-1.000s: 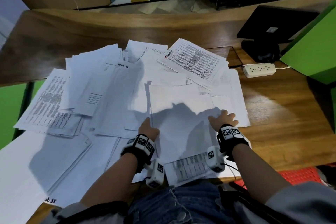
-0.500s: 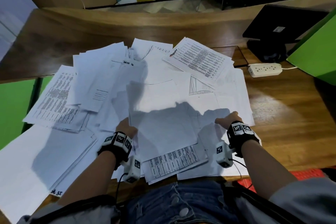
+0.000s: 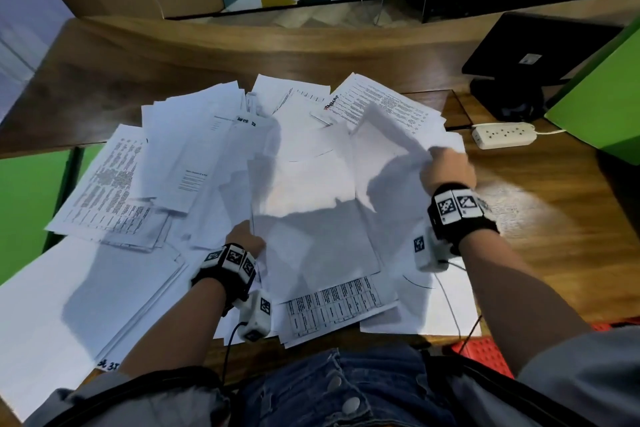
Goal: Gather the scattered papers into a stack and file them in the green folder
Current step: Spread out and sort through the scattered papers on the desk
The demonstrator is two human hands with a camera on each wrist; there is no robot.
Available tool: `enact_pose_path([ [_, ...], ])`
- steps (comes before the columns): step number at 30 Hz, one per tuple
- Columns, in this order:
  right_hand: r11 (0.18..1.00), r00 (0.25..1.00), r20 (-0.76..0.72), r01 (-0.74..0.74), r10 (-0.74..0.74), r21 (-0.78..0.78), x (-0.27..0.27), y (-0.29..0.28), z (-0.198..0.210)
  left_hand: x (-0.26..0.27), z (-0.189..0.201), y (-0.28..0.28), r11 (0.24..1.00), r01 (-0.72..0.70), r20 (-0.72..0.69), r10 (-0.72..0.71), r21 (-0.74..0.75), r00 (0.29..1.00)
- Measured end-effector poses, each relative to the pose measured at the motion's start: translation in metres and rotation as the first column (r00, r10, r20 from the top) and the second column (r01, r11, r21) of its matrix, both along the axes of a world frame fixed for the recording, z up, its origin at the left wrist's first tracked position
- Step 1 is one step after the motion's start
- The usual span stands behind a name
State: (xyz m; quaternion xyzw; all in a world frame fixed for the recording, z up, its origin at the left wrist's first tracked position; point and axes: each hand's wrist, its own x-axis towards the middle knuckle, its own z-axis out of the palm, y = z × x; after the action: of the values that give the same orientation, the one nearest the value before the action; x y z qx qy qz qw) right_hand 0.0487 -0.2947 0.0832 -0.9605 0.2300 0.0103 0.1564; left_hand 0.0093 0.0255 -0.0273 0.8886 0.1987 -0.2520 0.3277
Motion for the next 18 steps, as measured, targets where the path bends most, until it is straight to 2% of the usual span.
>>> enact_pose_path([
  [2,1.0,0.981,0.192,-0.002,0.005,-0.015,0.013,0.009,0.032,0.001,0.003,-0.003,1.0,0.018,-0.016,-0.017,0.013,1.0],
  [4,0.999,0.937,0.349,0.005,-0.022,0.052,0.025,0.021,0.064,0.004,0.005,-0.004,1.0,0.012,-0.02,-0.012,0.016,1.0],
  [7,0.988,0.895,0.442,-0.013,-0.058,0.156,0.038,0.032,0.091,0.006,0.003,-0.002,0.995,-0.082,-0.024,0.081,-0.061,0.996],
  [9,0.964,0.925,0.368,-0.009,-0.092,0.266,0.043,0.037,0.083,0.007,0.003,0.0,0.975,-0.177,-0.049,0.172,-0.135,0.984],
  [12,0.903,0.994,0.07,0.044,-0.081,0.428,0.041,0.044,0.024,0.01,0.007,-0.002,0.933,-0.283,-0.098,0.267,-0.222,0.959],
  [15,0.857,0.971,-0.237,0.125,-0.003,0.5,0.026,0.058,-0.039,0.012,0.008,-0.008,0.874,-0.375,-0.175,0.335,-0.311,0.926],
  [18,0.866,0.938,-0.336,0.098,0.085,0.49,0.012,0.072,-0.075,0.012,0.007,-0.014,0.806,-0.442,-0.218,0.385,-0.395,0.897],
])
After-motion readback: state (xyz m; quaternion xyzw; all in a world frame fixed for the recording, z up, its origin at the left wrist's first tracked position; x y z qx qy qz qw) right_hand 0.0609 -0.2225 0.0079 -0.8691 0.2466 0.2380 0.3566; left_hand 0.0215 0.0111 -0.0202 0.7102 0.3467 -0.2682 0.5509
